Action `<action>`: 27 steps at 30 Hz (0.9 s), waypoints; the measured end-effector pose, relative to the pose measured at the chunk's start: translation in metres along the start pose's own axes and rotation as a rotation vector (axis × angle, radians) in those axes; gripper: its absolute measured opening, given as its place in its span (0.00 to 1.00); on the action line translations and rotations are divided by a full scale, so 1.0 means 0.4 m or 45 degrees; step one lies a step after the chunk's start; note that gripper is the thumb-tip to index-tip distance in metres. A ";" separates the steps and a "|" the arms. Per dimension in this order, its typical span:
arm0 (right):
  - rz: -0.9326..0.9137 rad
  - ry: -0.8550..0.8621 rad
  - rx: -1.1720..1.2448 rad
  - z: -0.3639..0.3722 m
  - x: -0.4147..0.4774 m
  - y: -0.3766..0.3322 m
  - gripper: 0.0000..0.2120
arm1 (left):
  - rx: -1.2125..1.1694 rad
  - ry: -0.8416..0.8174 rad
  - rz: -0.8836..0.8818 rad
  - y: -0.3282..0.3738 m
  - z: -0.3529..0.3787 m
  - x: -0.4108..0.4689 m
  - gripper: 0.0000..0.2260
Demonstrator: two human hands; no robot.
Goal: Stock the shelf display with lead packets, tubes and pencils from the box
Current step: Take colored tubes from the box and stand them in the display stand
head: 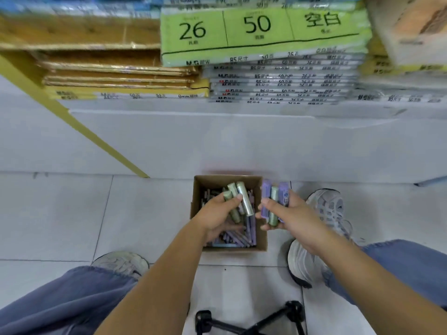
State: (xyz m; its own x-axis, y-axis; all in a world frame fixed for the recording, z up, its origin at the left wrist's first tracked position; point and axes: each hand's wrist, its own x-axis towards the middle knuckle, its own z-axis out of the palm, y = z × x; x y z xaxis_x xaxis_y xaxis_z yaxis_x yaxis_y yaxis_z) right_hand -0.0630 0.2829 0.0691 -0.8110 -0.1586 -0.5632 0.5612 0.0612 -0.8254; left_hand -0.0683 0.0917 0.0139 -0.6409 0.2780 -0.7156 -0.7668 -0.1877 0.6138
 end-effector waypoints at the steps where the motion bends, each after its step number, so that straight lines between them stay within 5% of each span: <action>1: -0.029 -0.026 -0.034 0.013 -0.009 -0.012 0.11 | -0.065 -0.085 0.034 0.020 0.006 -0.024 0.11; 4: -0.125 -0.067 -0.075 0.047 -0.037 -0.063 0.12 | -0.177 -0.236 0.154 0.077 0.036 -0.106 0.11; 16: -0.441 -0.393 -0.284 0.126 -0.178 -0.329 0.15 | -0.103 -0.148 0.560 0.271 0.113 -0.410 0.19; 27: -0.730 -0.680 -0.568 0.166 -0.300 -0.668 0.16 | 0.140 -0.038 0.880 0.524 0.164 -0.631 0.10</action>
State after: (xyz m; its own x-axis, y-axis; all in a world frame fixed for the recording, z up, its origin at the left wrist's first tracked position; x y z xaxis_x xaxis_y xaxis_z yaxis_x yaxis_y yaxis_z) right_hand -0.1045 0.2200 0.3598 -0.6993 -0.7124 -0.0589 -0.1125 0.1910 -0.9751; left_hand -0.0651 0.0439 0.3451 -0.9778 0.1552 -0.1405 -0.1746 -0.2347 0.9563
